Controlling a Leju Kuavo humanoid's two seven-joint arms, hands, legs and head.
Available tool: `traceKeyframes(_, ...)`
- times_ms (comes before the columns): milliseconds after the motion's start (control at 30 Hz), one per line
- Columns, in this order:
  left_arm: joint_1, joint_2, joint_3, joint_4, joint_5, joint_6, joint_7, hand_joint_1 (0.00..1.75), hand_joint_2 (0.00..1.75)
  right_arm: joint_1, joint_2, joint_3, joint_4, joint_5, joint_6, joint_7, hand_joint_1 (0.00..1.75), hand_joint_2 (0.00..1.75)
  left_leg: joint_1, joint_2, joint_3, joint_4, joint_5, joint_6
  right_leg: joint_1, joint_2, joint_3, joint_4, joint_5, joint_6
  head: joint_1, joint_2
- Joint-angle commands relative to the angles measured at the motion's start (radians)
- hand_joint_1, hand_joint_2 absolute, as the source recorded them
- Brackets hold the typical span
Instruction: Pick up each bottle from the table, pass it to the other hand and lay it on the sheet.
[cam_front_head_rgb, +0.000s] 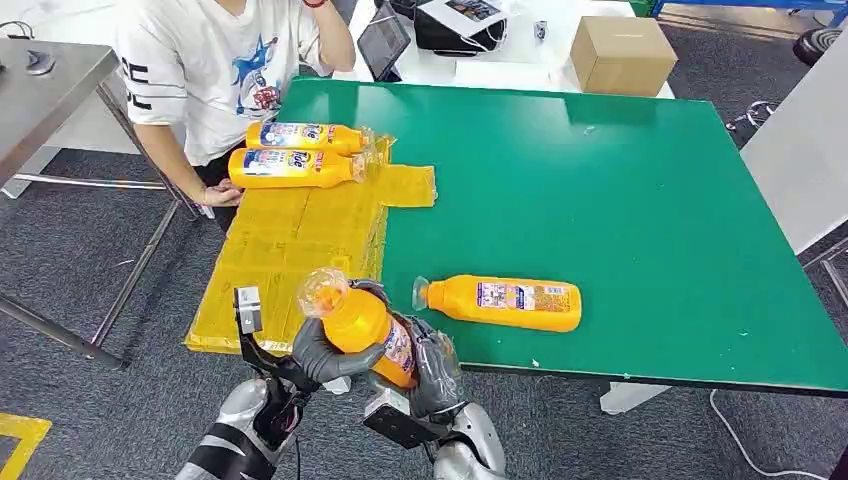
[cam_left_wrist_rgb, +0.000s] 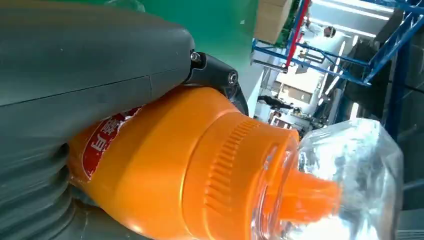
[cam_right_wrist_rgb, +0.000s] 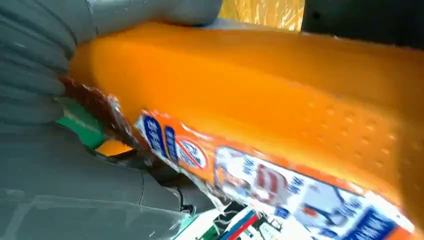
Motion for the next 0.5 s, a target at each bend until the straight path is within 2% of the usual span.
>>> traceKeyframes(33, 0.017, -0.001, -0.053, -0.035, 0.011, -0.002, 0.007, 1.75, 1.75, -0.056, -0.002, -0.027, 0.048, -0.027, 0.02, 0.006, 0.0, 1.75, 0.001, 0.001, 0.003, 0.0, -0.001, -0.002, 0.001, 0.002, 0.003, -0.001, -0.001, -0.002, 0.0, 0.0)
traceKeyframes(500, 0.017, -0.001, -0.053, -0.035, 0.011, -0.002, 0.007, 1.75, 1.75, -0.056, -0.002, -0.027, 0.048, -0.027, 0.02, 0.006, 0.0, 1.75, 0.0, 0.0, 0.002, -0.001, -0.001, -0.001, 0.0, 0.001, 0.001, 0.0, 0.0, -0.001, 0.0, 0.0)
